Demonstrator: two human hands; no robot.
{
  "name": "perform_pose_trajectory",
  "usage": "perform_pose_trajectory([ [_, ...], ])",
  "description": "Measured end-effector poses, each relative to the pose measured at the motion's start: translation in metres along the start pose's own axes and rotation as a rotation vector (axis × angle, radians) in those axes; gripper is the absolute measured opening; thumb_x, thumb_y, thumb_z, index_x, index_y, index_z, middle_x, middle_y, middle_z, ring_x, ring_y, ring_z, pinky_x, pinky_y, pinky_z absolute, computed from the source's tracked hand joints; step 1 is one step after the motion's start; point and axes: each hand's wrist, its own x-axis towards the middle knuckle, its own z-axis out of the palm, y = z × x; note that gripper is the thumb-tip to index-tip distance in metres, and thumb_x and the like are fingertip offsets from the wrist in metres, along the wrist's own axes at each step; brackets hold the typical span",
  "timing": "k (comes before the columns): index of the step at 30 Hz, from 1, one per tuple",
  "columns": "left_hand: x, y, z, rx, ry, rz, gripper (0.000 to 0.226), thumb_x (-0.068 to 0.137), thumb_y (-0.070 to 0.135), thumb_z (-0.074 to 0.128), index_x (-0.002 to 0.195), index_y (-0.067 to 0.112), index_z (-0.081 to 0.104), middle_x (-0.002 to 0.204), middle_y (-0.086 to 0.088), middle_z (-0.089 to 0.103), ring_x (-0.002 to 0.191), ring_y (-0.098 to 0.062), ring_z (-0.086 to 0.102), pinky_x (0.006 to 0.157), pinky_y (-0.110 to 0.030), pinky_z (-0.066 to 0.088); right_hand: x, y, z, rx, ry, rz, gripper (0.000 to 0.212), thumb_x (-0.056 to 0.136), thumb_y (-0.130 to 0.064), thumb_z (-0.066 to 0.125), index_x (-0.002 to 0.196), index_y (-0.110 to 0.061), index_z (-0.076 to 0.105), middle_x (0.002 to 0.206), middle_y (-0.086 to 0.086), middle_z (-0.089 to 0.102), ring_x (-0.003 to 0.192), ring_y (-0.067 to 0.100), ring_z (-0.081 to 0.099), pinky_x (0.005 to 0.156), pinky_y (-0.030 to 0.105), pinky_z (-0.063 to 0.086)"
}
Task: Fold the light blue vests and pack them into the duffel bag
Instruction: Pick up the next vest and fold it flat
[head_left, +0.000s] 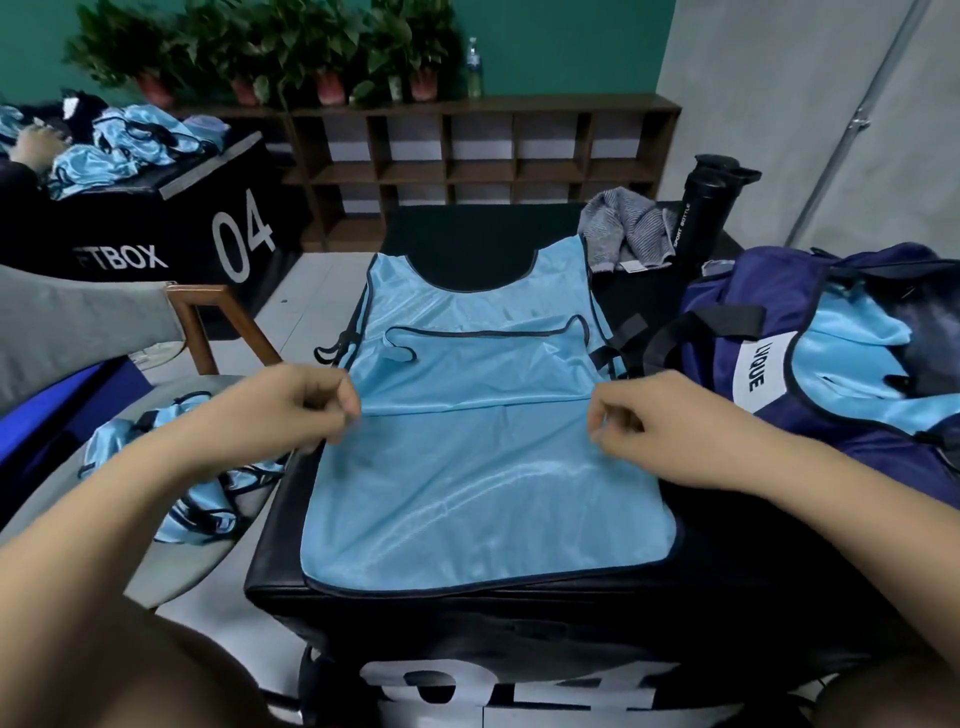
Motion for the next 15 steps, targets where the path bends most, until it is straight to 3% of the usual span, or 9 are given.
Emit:
perform_pose_trajectory([
  [4,0.056,0.004,-0.001,-0.048,0.307,0.037,0.002,0.091,0.026,0.072,0.092,0.026,0.074,0.083,0.002,0.075,0.066,-0.015,0.063,0.068,-0.036,0.055,0.064,0.008,0.003,-0.079,0.168,0.066,0.002,0.085,-0.03,0.065,0.084,-0.029,0.064,0.075,-0.014,0.07,0.077,0.009,0.065,0.076,0.039,0.058],
  [7,0.095,0.0,0.007,-0.017,0.445,0.05,0.005,0.089,0.028,0.076,0.089,0.027,0.071,0.083,0.007,0.073,0.07,-0.015,0.064,0.066,-0.032,0.052,0.108,0.015,0.01,-0.198,0.211,0.084,0.011,0.089,-0.031,0.064,0.1,-0.029,0.065,0.097,-0.009,0.068,0.094,0.022,0.064,0.079,0.037,0.054],
  [11,0.134,-0.015,0.019,0.073,0.464,0.067,0.018,0.091,0.034,0.079,0.102,0.027,0.067,0.103,0.008,0.067,0.078,-0.012,0.061,0.077,-0.033,0.049,0.152,0.025,0.023,-0.384,0.208,0.067,0.024,0.093,-0.031,0.064,0.114,-0.02,0.062,0.111,0.004,0.059,0.106,0.03,0.057,0.084,0.042,0.05],
  [15,0.157,-0.027,0.029,0.103,0.399,-0.072,0.044,0.09,0.057,0.074,0.12,0.027,0.061,0.122,0.002,0.056,0.101,-0.018,0.06,0.092,-0.04,0.053,0.178,0.035,0.034,-0.586,0.186,0.022,0.034,0.094,-0.035,0.063,0.121,-0.015,0.059,0.114,0.008,0.058,0.108,0.032,0.055,0.086,0.042,0.044],
])
